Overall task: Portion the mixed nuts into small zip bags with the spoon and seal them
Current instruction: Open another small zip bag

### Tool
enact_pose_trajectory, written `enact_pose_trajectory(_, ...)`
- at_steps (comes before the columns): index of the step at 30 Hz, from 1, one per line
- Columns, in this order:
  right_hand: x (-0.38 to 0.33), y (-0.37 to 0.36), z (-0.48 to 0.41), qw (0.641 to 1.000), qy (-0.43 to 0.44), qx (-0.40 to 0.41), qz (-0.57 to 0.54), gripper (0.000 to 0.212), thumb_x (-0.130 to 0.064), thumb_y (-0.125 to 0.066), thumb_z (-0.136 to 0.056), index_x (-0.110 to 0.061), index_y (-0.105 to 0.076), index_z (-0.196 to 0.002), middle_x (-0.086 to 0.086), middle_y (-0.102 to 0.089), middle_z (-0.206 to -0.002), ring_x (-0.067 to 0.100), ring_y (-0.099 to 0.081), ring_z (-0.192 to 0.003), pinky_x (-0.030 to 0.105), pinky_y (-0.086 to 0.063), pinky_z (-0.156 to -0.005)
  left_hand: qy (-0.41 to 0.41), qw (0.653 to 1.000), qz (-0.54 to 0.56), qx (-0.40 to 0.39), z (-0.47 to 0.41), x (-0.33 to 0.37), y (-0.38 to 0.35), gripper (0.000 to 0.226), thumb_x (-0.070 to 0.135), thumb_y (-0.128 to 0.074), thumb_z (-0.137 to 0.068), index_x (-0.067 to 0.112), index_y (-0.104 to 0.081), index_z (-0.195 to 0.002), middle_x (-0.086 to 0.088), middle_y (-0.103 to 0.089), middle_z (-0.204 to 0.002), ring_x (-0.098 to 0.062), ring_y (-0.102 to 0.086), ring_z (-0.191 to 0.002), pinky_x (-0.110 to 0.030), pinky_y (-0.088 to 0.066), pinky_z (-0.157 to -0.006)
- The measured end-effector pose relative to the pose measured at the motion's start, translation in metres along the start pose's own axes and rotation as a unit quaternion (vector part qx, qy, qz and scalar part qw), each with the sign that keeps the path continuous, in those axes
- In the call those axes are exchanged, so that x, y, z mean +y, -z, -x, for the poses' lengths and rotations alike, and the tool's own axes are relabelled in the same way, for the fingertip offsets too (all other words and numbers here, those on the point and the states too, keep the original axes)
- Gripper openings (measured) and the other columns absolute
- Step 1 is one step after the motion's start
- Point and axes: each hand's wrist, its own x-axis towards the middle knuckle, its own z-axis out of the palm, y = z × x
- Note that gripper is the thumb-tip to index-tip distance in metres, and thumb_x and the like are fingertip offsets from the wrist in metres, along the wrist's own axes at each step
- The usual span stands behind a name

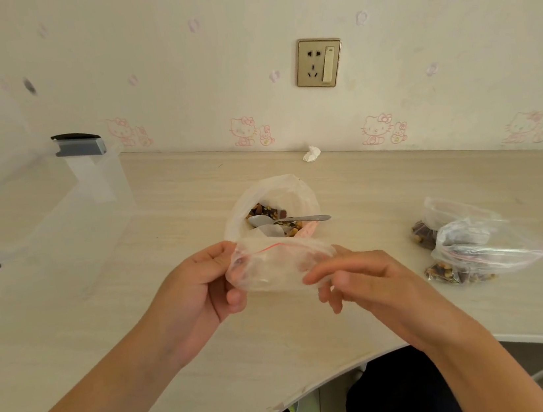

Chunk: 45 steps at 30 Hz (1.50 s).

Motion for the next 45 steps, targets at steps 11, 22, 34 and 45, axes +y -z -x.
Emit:
enact_pose_trajectory(11, 0.006, -0.039, -0.021, 0.942, -0.060, 0.009, 0.330, 0.038, -0.032, -0.063, -0.097, -0.061, -0.065, -0.073, -0.026, -0.057, -0.061, 0.000, -0.047, -0.055, 0.016, -0.032, -0.054, 0.069, 0.997, -0.009, -0.023, 0.017, -0.011, -0.024, 0.021, 0.019, -0.061, -0.092, -0.001, -0.065, -0.085, -0.010, -0.050, -0.062, -0.013, -0.040, -0.041, -0.024, -0.037, -0.041)
enact_pose_trajectory(22, -0.023, -0.046, -0.024, 0.835, -0.120, -0.061, 0.534, 0.025, -0.031, -0.059, -0.087, -0.048, -0.057, -0.106, -0.018, -0.054, -0.084, 0.013, -0.054, -0.085, 0.026, -0.029, -0.061, -0.298, 0.647, -0.699, -0.068, 0.037, -0.011, -0.026, 0.031, 0.047, -0.044, -0.101, 0.041, -0.073, -0.106, 0.018, -0.046, -0.152, -0.004, -0.031, -0.144, -0.024, -0.020, -0.112)
enact_pose_trajectory(34, -0.030, -0.026, -0.023, 0.748, -0.146, -0.159, 0.627, 0.041, -0.020, -0.047, -0.095, -0.043, -0.070, -0.118, -0.016, -0.053, -0.122, 0.014, -0.050, -0.124, 0.036, -0.044, -0.102, -0.031, 0.523, -0.852, 0.007, 0.018, -0.027, -0.021, 0.034, 0.053, -0.046, -0.097, 0.032, -0.069, -0.084, 0.012, -0.055, -0.101, -0.015, -0.044, -0.103, -0.037, -0.033, -0.087)
enact_pose_trajectory(45, 0.015, -0.023, -0.034, 0.786, -0.090, -0.013, 0.611, 0.045, -0.064, -0.051, -0.096, -0.029, -0.076, -0.082, -0.018, -0.059, -0.131, 0.011, -0.050, -0.115, 0.033, -0.043, -0.088, -0.181, 0.580, -0.789, -0.092, 0.022, -0.034, -0.013, 0.015, 0.037, -0.069, -0.087, 0.039, -0.063, -0.101, 0.011, -0.053, -0.124, -0.015, -0.051, -0.114, -0.034, -0.045, -0.092)
